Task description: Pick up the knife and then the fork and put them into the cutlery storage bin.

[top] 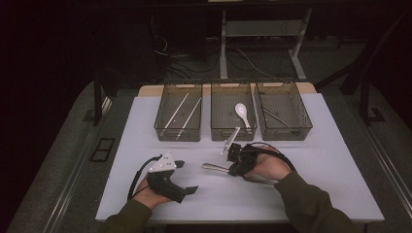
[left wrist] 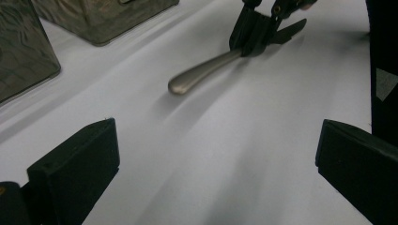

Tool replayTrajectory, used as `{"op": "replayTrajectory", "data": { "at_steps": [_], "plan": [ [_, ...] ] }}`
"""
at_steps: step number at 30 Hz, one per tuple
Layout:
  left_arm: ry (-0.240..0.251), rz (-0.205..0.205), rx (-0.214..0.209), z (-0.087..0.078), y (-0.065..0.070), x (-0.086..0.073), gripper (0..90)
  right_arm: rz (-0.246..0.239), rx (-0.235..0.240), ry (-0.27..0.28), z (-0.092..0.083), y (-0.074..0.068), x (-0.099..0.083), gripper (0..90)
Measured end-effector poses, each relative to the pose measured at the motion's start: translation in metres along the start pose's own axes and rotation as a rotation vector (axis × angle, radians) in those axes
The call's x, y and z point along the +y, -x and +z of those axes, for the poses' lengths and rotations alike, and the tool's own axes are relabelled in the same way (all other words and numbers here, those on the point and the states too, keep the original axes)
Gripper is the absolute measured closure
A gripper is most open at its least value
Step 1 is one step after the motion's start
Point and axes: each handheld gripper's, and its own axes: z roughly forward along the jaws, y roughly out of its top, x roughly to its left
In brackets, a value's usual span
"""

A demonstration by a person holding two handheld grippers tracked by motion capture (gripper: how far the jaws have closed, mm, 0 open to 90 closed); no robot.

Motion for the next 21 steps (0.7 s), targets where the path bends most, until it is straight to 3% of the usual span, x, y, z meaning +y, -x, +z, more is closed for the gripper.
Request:
{"op": "replayTrajectory", "data": {
  "at_steps": [8, 21],
  "plan": [
    [0.002, -0.001, -0.001, 0.000, 0.000, 0.000, 0.0, 0.063, 0.007, 0.085, -0.019, 0.014, -0.021, 79.4],
    [0.001, -0.001, -0.001, 0.000, 0.000, 0.000, 0.0, 0.162, -0.041, 0.197, -0.060, 0.034, -0.045, 79.4]
  ]
}}
